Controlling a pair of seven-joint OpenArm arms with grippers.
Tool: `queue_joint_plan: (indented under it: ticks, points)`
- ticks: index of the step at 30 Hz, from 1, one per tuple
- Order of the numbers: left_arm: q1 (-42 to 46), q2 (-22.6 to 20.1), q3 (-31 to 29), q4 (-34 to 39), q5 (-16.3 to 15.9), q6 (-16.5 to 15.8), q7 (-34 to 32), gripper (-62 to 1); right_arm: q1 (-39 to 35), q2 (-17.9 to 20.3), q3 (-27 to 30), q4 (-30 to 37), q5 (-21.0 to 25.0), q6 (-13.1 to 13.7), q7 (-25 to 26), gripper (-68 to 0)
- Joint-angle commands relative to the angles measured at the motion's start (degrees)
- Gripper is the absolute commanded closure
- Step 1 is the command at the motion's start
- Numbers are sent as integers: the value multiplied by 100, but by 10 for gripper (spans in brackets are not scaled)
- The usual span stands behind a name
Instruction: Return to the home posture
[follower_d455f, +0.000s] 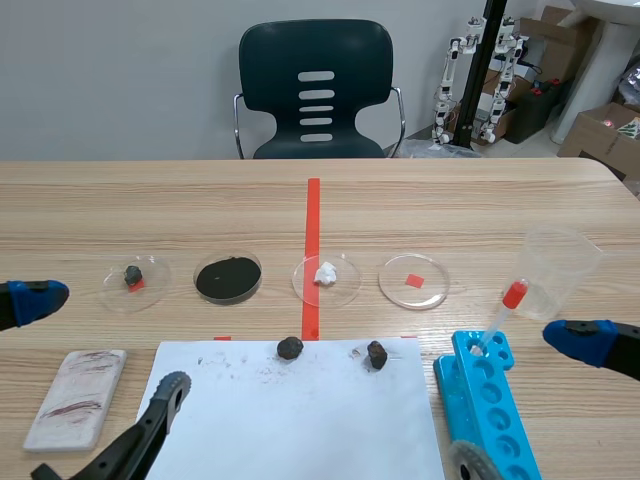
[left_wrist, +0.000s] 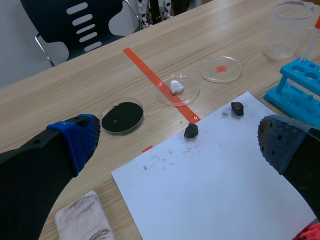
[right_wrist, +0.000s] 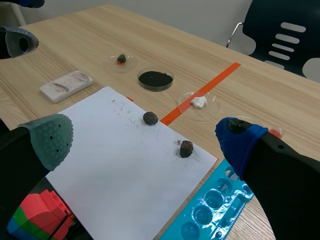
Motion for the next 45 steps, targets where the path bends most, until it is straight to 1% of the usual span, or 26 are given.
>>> queue_joint_plan:
  ticks: [1, 8, 45]
  points:
    - [-35, -20, 26, 85, 11, -11, -74, -623, 50, -2, 15, 118, 24, 0, 87, -591]
    - [-35, -20, 26, 85, 9, -13, 11, -623, 50, -2, 15, 118, 24, 0, 87, -591]
    - [-35, -22, 26, 85, 9, -11, 13, -623, 50, -2, 15, 118, 24, 0, 87, -591]
